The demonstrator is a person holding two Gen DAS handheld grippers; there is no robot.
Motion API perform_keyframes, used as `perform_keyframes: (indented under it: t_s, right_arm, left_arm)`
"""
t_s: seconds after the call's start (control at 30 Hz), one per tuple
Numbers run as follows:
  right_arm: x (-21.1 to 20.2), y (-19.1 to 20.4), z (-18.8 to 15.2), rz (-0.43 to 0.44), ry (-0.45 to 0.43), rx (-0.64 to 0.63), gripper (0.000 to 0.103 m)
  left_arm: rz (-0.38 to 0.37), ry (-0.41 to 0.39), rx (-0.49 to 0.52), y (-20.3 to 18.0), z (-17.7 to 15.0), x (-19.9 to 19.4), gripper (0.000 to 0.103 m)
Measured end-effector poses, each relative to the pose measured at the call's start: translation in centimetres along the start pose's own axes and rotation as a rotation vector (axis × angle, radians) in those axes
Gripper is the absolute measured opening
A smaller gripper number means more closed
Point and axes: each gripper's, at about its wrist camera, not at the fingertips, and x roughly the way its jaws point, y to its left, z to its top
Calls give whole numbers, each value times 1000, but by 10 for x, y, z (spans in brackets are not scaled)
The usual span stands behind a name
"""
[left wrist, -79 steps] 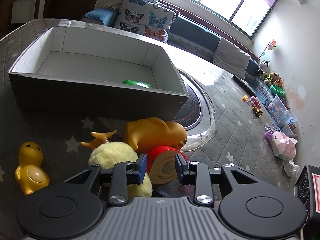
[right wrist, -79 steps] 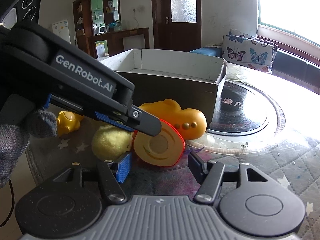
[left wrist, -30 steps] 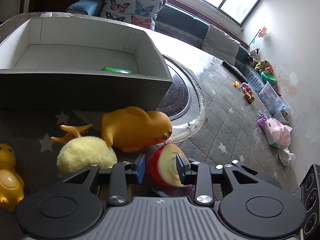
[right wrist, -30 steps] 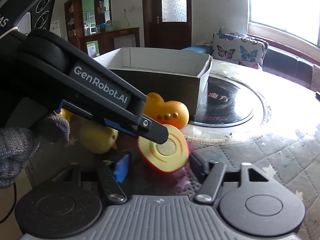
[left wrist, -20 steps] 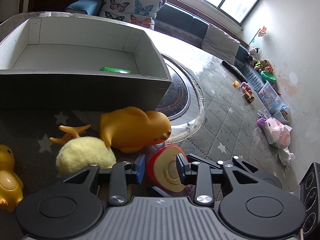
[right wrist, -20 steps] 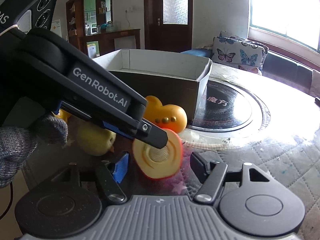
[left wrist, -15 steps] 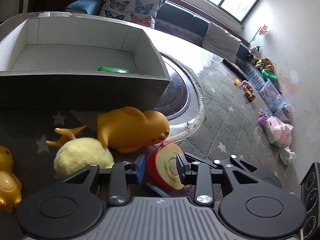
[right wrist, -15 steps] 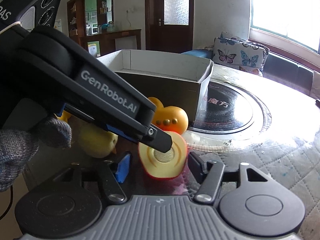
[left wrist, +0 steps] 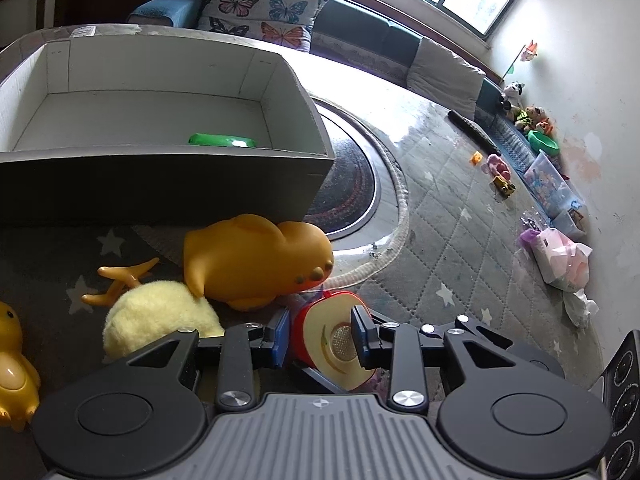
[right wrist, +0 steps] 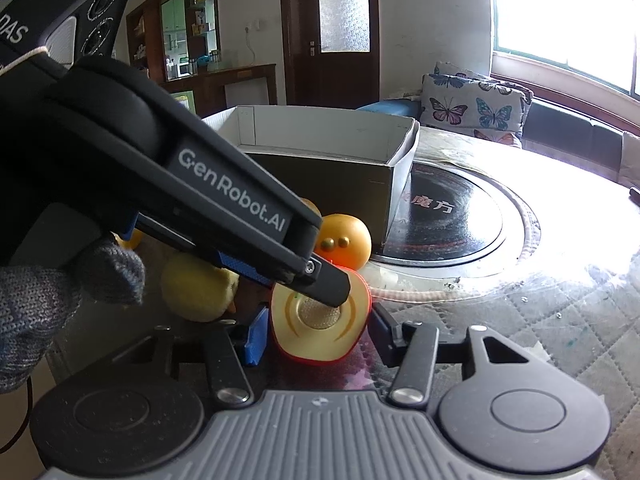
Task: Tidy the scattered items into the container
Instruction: 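Lift the fruit-slice toy into the box and open the left gripper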
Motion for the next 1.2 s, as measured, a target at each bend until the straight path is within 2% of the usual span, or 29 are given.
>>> perform_keyframes:
  t_s: [0.2,0.33,0.53,0.77,1.0,1.2]
  right_arm:
    - [-10,3,3,-8,-17,-20,53]
    - [-17,6,13,-12,-47,-48,53]
    - [-16,7,44,-15,-111,-101,53]
    - [10,4,85,-12,-147,-123,53]
    - [51,-4,112,-5,-117,-121,53]
    - [79,-10,117,8,-70,-97,53]
  left_arm:
    - [-22,-22,0,-1,-1,-10,35]
    - [-23,-69,14,-4,5,-24,35]
    - [-7,-153,33,-5,29,-39,35]
    - [26,-227,44,4,67,-38,35]
    - [45,-217,23,24,99,-17,35]
    - [38,-179,-19,45,114,5,35]
